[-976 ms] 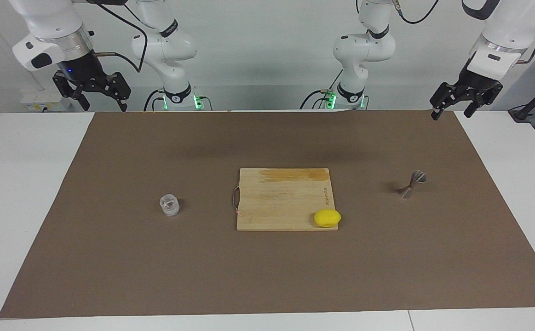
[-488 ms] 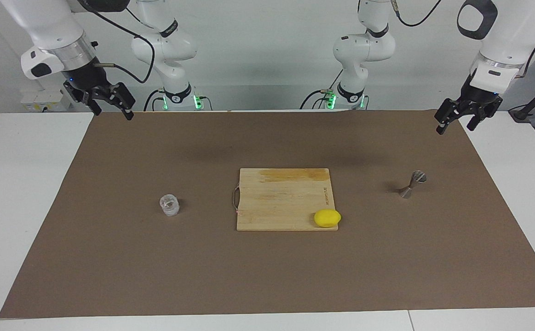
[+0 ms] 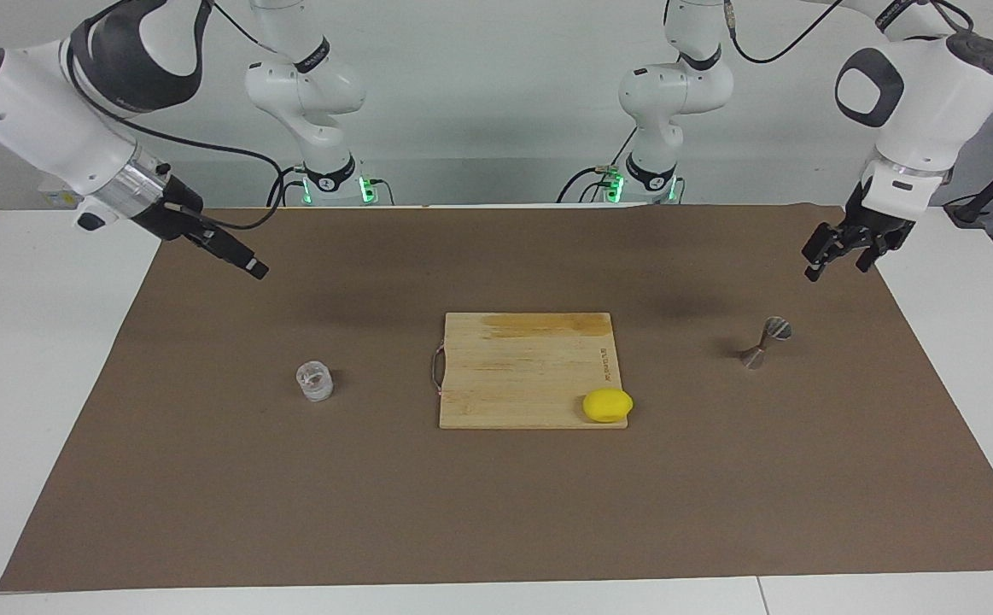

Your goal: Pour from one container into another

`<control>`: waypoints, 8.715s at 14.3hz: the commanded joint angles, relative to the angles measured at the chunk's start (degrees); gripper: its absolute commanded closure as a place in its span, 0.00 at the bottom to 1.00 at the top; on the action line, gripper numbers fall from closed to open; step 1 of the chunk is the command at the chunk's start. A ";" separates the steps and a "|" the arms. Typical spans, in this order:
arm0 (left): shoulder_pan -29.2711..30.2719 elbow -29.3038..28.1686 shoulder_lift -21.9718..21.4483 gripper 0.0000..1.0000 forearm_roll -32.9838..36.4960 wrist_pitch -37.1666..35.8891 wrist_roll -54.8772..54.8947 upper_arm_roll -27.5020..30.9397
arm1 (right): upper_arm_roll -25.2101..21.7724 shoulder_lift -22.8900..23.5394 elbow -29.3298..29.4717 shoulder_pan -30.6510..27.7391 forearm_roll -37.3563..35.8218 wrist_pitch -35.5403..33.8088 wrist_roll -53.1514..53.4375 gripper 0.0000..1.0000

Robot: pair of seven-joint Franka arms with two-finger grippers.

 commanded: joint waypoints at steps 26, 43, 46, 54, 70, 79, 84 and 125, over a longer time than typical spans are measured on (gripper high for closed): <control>5.16 -3.92 4.86 0.00 -16.80 9.92 47.20 -0.48 | 2.94 28.32 -2.95 -9.54 33.50 4.38 24.94 0.00; 20.10 4.69 19.80 0.00 -56.62 -15.82 117.19 -0.57 | 4.27 31.40 -3.04 -8.75 39.04 5.08 20.10 0.00; 22.74 5.66 22.18 0.00 -59.00 -22.41 123.95 -0.66 | 4.35 31.75 -3.04 -8.75 39.13 5.08 20.19 0.00; 27.22 9.88 32.28 0.00 -67.26 -36.92 132.40 -0.66 | 4.35 31.75 -3.04 -8.66 39.13 5.17 20.19 0.25; 27.76 9.62 39.50 0.00 -72.19 -42.46 147.62 -0.48 | 5.58 29.21 -1.99 -8.40 38.60 1.57 14.83 1.00; 26.44 8.47 39.94 0.00 -72.88 -39.13 150.26 -0.48 | 7.61 22.01 -1.98 -6.73 38.51 -3.97 18.51 1.00; 26.44 8.47 39.85 0.00 -73.33 -42.20 142.44 -0.48 | 7.52 19.53 -2.34 -4.72 38.16 -3.18 25.37 1.00; 23.46 8.56 39.06 0.69 -75.88 -42.73 135.15 -1.10 | 7.61 19.45 -2.25 0.39 37.37 1.83 29.16 1.00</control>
